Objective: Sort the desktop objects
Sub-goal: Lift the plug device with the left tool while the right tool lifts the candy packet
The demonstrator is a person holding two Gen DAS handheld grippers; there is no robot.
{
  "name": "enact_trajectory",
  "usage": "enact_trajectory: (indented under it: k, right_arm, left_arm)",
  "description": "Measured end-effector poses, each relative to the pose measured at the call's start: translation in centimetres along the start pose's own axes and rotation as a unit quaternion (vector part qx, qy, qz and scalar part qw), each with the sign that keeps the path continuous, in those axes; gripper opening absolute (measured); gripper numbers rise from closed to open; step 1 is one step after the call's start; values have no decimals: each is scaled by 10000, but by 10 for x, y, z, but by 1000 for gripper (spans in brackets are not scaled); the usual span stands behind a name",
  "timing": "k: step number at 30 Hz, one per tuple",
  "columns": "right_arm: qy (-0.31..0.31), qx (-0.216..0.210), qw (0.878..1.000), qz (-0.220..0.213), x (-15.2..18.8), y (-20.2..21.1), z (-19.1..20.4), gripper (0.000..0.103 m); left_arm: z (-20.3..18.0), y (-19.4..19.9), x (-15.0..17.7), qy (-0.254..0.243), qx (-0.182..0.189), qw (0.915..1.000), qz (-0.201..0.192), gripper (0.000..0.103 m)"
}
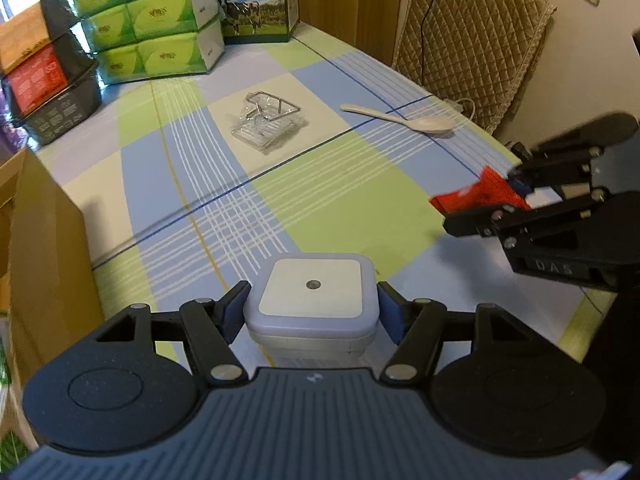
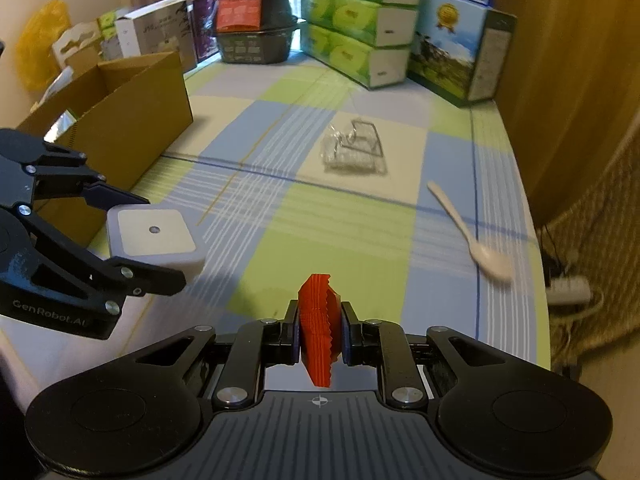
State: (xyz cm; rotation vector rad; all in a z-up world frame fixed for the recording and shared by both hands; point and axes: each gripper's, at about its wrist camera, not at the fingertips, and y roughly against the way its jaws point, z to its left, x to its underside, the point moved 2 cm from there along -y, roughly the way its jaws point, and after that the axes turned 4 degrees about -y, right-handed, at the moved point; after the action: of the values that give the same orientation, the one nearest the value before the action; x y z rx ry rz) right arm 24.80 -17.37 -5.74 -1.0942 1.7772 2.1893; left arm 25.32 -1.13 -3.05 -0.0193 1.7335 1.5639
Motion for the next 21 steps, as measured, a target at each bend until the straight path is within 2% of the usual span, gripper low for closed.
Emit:
enact_trajectory:
  k: [11, 21]
  right_arm:
    - [-498, 74, 9987, -65, 46, 43, 22, 16]
    - [-602, 99, 9981, -109, 72, 66, 41, 16]
  left_arm:
    - [-24, 43, 40, 568, -124, 9980, -242, 62]
    - [-44, 70, 64, 766, -173, 9962, -366, 62]
